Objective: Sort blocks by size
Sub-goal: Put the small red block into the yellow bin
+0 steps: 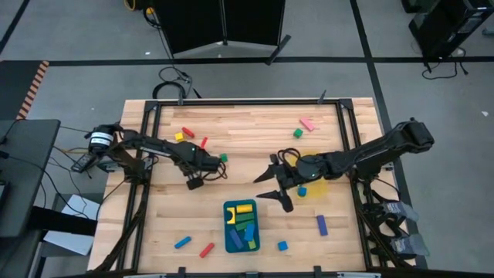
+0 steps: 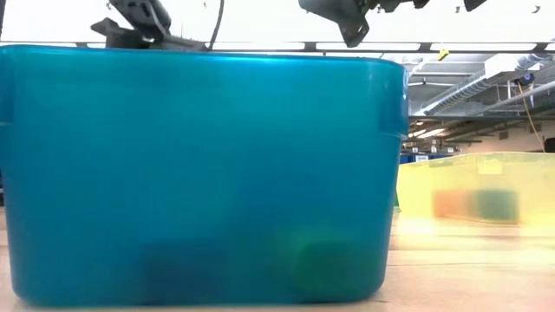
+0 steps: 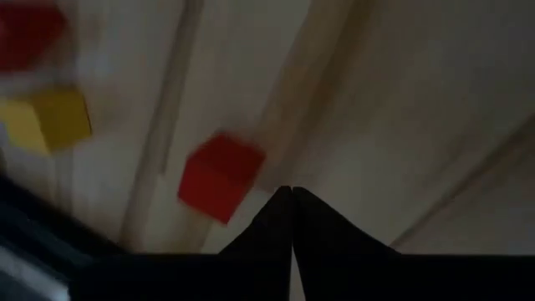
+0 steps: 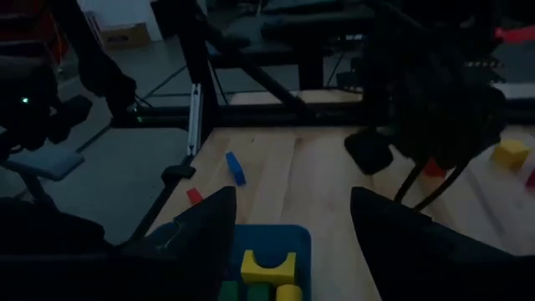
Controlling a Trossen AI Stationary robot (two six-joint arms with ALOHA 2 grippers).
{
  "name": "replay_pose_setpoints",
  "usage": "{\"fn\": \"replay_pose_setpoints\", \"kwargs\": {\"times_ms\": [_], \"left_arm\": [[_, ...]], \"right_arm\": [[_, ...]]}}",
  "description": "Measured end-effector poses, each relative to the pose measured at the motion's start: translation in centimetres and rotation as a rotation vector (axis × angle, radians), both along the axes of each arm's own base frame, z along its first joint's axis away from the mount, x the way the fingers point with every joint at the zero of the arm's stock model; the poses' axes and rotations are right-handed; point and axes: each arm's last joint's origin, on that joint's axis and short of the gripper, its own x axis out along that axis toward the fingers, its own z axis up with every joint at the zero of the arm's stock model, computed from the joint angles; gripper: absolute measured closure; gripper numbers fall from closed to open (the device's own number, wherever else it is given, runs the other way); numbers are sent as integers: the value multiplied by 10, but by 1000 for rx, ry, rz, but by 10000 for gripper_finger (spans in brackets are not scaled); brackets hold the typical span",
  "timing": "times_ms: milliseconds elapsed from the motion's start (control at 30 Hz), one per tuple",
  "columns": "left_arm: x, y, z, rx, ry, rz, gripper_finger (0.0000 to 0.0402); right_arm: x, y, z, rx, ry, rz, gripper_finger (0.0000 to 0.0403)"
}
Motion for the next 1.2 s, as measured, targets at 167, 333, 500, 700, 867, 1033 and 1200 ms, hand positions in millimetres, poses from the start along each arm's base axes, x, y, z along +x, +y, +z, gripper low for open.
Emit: {"fn": "replay_pose_setpoints", "kwargs": {"times_ms": [167,333,500,700,867,1033,1200], "left_arm": [[18,0,30,-1,-177,-69,393],[15,2,44,33,-186,-141,386],[9,4,41,81,-74,-199,313],[8,8,40,75,-49,-258,190],[-6,20,19,53,45,-227,131],[-15,27,6,33,79,-185,125],[-16,28,-1,-29,57,-198,128]], "right_arm": [[-12,-2,15,-22,-23,6,157],[-23,-4,24,-37,-33,-14,157],[-24,-3,24,-41,-25,-14,158],[-23,-3,22,-45,-19,-12,160],[-24,2,22,-47,-24,6,160],[-25,6,22,-66,-26,9,163],[-25,6,22,-70,-29,8,165]]}}
